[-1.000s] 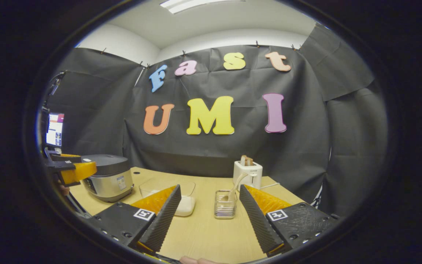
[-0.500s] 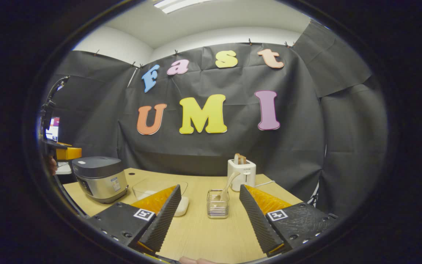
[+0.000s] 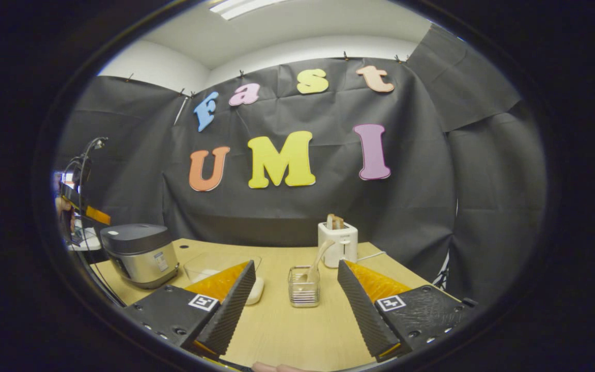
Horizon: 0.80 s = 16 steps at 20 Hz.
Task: Close the left gripper, press the button to open the rice cooker; take a wooden spoon from the chopstick holder with the right hand, scoop a spoonful of rice and pour it into the rice cooker, then put the wooden spoon back into the chopstick holder.
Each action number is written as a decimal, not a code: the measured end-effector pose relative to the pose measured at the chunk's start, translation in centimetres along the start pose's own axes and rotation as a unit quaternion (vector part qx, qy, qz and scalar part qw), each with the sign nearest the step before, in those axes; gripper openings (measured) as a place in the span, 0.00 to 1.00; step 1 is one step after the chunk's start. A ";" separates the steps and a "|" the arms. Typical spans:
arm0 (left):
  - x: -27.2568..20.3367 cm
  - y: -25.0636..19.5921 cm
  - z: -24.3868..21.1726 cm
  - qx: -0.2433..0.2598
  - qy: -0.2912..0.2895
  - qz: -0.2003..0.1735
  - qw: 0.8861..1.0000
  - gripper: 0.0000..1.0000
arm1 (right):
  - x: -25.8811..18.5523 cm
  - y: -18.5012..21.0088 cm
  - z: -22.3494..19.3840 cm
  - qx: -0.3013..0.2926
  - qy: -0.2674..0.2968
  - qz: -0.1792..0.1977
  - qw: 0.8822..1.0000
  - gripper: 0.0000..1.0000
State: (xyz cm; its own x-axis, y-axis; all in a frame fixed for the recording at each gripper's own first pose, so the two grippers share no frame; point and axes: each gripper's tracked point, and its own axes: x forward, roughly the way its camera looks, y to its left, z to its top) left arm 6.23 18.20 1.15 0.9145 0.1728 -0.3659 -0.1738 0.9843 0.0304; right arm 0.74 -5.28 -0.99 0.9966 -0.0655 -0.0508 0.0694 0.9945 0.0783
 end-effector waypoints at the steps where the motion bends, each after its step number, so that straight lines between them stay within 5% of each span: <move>1: 0.6 0.3 -0.6 -0.002 0.013 -0.002 1.000 0.11 | 0.0 -0.1 0.0 0.000 0.000 -0.001 1.000 0.96; 3: 1.4 0.8 -1.1 -0.005 0.024 -0.002 1.000 0.03 | 0.0 -0.1 0.1 -0.001 -0.001 -0.002 1.000 0.94; 16: 1.3 0.9 -1.3 0.000 0.037 -0.016 0.999 0.03 | -0.5 1.3 -0.2 0.006 0.005 0.017 1.000 0.94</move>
State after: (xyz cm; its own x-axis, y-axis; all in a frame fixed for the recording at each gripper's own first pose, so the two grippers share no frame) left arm 6.77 19.25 -0.48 0.8904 0.1375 -0.4339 -0.1441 0.9894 0.0178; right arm 0.32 -3.99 -1.08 0.9978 -0.0315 -0.0586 0.0368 0.9952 0.0912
